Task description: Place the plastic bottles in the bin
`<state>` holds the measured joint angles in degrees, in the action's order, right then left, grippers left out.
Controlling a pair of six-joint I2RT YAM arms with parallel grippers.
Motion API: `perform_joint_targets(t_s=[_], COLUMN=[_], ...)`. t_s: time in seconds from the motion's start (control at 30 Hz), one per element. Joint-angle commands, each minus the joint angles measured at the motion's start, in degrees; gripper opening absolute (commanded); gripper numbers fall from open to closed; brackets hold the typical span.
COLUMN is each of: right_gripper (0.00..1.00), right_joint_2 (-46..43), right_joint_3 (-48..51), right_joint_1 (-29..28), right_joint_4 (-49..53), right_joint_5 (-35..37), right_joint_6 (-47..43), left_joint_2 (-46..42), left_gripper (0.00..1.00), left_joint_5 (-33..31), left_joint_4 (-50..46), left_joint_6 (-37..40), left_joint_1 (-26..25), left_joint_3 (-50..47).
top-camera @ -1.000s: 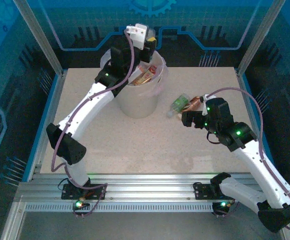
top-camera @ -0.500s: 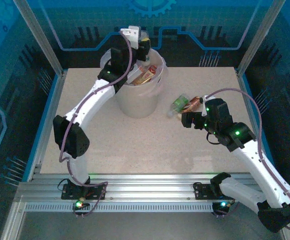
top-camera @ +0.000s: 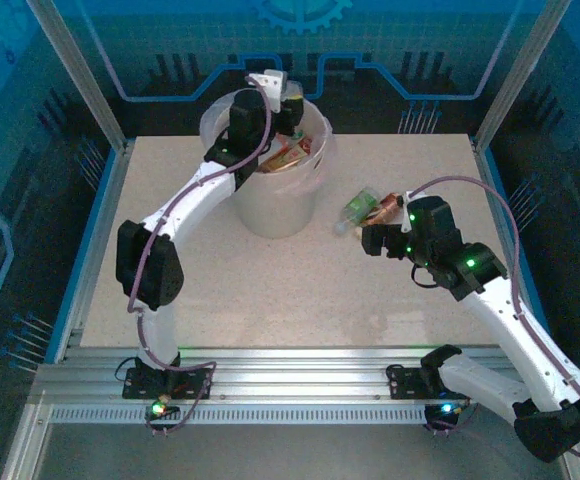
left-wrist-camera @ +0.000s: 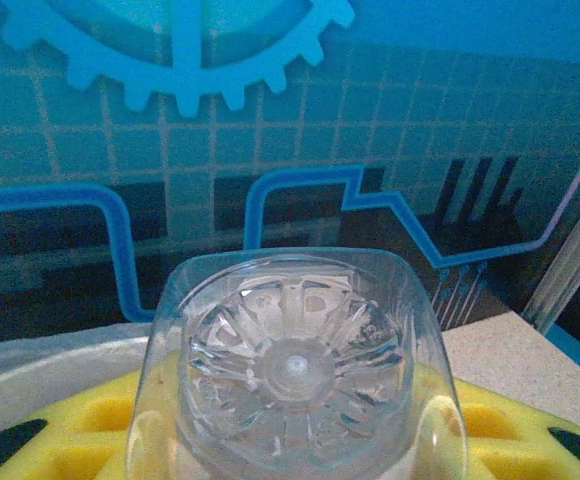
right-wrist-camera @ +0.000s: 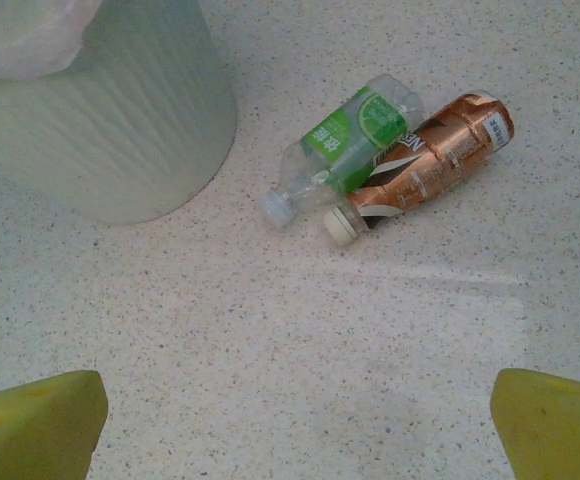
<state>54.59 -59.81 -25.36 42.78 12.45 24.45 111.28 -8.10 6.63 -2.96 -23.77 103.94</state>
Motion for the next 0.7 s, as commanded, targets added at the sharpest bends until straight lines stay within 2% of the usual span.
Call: perform_joint_targets(t_s=[0.0, 0.2, 0.33, 0.47, 0.5, 0.67], right_gripper=[1.0, 1.0, 1.0, 1.0, 1.0, 0.99], right_joint_2=[0.4, 0.9, 1.0, 0.8, 0.8, 1.0], right_joint_3=[0.7, 0.8, 0.6, 0.7, 0.8, 0.9], right_joint_1=[0.9, 0.9, 0.9, 1.0, 1.0, 1.2], right_joint_4=[-0.9, -1.2, -1.1, -1.2, -1.2, -1.4], right_joint_5=[-1.2, -1.7, -1.8, -1.7, -1.8, -2.0], right_joint_6=[0.1, 0.2, 0.2, 0.1, 0.0, 0.0], left_joint_2=[-0.8, -1.8, -3.4, -5.8, -6.6, -10.0], left_gripper=[0.39, 0.58, 0.81, 0.96, 0.99, 0.99], left_joint_5=[1.8, 1.8, 3.2, 3.2, 3.2, 0.9], left_joint_4=[-2.9, -5.1, -6.0, -6.1, -6.0, -5.0], left_joint_6=[-0.1, 1.8, 1.9, 0.9, 0.5, -1.2], left_joint_1=[-0.1, -0.1, -0.1, -0.2, -0.2, -0.2], left_joint_3=[-2.6, -2.2, 0.3, 1.5, 1.7, 1.6])
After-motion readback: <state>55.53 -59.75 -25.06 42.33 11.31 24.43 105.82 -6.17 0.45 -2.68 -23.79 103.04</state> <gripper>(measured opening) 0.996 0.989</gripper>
